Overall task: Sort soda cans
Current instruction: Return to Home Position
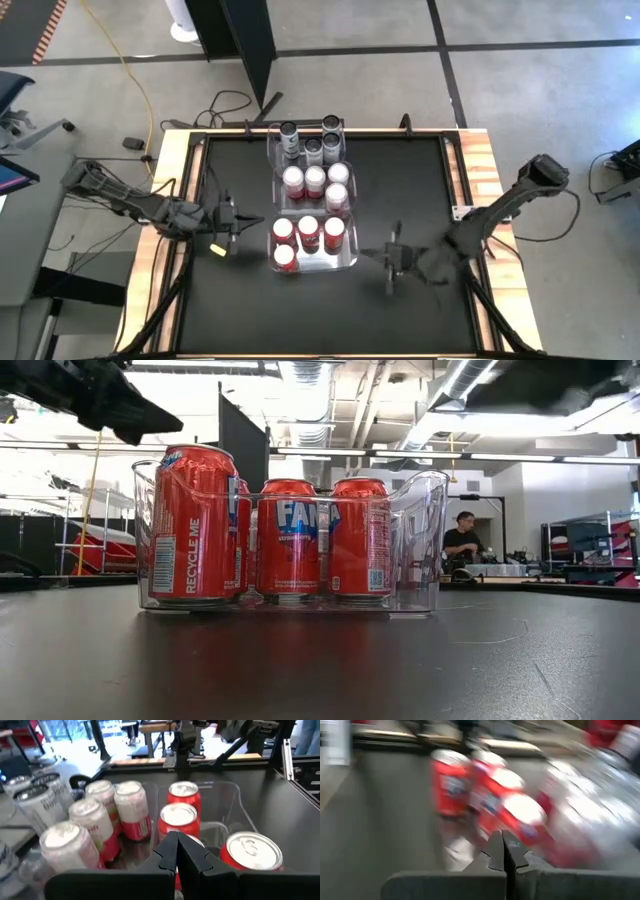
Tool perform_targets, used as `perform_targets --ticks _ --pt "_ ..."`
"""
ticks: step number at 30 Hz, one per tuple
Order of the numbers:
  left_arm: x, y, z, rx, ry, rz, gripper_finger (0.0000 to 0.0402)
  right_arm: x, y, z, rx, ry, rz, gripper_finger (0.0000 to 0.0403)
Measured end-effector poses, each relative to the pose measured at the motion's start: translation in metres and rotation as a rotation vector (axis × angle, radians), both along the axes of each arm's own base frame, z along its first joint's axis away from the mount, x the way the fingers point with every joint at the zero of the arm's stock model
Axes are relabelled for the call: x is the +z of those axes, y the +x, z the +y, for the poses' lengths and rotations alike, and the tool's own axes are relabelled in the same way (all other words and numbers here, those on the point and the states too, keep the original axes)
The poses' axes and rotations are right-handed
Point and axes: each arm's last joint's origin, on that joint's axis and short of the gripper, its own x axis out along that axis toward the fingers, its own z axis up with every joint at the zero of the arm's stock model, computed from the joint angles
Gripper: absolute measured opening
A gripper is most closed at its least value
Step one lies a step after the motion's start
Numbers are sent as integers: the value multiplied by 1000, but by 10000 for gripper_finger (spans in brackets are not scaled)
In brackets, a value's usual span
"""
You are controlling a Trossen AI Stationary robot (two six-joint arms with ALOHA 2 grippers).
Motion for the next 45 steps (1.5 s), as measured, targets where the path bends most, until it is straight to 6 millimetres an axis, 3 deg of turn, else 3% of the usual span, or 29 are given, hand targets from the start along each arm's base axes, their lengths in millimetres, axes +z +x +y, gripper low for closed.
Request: perform_targets --ticks 2,5,9,14,17,20,28,36,39,45 --pt "2 2 6 2 34 -12 0 6 7 -14 98 -56 -56 0" --pt "6 0 16 -7 50 -42 0 4 -1 -51 84 -90 -94 0" --pt "-11 -17 30 -29 39 -163 0 -17 -37 -93 165 -31 -286 0" --pt "-47 -40 42 -20 -7 -274 0 -53 -81 -123 179 -1 -412 0" --pt "-59 -47 44 -51 -15 -257 0 -60 -86 -130 258 13 -345 0" --pt "-55 -50 48 -56 -1 -255 0 -66 -89 -139 293 31 -275 0" --pt "-62 -49 53 -74 -73 -232 0 -62 -99 -157 331 10 -306 0" --pt "-63 -49 53 -69 -48 -230 0 -65 -116 -158 316 -6 -289 0" --pt "-63 -49 53 -61 -41 -226 0 -59 -123 -156 323 -42 -364 0" --pt "-63 -49 53 -58 -47 -225 0 -61 -121 -156 333 -43 -334 0"
